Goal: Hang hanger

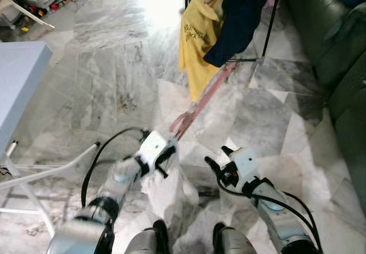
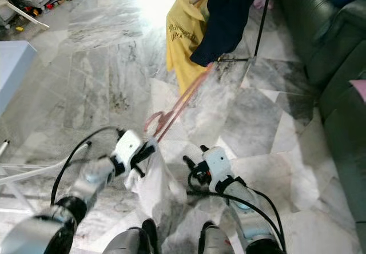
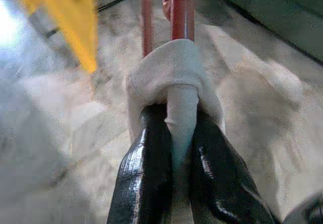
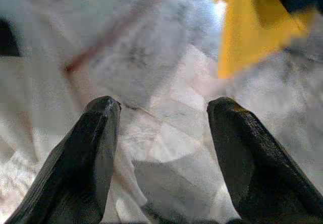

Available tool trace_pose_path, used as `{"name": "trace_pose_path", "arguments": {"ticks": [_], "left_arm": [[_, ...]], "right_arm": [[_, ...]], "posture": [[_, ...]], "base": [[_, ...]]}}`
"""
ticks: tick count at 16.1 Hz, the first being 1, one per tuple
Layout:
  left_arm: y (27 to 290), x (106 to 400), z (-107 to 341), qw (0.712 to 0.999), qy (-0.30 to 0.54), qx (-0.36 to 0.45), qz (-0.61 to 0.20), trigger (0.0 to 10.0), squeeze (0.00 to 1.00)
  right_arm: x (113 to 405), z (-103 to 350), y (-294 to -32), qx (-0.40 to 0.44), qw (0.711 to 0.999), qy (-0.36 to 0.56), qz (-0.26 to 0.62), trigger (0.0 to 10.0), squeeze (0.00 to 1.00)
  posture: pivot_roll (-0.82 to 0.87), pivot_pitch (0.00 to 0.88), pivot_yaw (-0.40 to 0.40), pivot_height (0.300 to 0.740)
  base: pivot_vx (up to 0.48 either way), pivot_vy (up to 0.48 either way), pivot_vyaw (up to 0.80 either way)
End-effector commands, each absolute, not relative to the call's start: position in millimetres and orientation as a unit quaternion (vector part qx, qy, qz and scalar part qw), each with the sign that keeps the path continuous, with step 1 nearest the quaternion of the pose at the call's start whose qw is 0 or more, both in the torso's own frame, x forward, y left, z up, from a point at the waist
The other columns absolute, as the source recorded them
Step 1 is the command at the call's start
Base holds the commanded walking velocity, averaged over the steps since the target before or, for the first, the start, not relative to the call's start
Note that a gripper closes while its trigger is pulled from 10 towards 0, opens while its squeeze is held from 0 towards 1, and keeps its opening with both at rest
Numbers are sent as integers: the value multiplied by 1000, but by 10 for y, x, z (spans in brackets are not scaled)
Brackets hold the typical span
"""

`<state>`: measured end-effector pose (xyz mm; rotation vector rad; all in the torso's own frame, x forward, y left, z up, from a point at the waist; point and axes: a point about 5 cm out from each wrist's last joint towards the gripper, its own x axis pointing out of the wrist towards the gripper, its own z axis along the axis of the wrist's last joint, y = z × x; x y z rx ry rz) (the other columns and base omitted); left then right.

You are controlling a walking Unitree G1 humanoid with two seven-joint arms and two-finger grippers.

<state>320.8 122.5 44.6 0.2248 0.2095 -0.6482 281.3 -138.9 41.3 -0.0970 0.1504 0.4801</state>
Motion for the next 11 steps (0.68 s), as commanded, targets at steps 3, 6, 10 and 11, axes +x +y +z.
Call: {"name": "trace_pose_path", "arguments": {"ticks": [3,6,10,11], "left_arm": [[1352,3062,199,960,152,70,-224,10000,0],[1368,2879,-21,964,196,35,-177,10000,0],[1480,2585,-336,949,288,30,-128,10000,0],[1510,2484,-422,940,313,39,-126,10000,0]], "right_arm": [[2687,89,-1503,27,978,148,142,10000,0],[2587,-129,-1577,59,973,204,95,10000,0],[2417,-399,-1676,108,951,287,31,10000,0],[2368,-441,-1709,110,949,296,24,10000,0]], "posture": [[-173,136,14,740],[-161,108,-24,740],[-149,75,-47,740],[-143,71,-50,740]], "base": [[0,0,0],[0,0,0],[0,0,0],[0,0,0]]}}
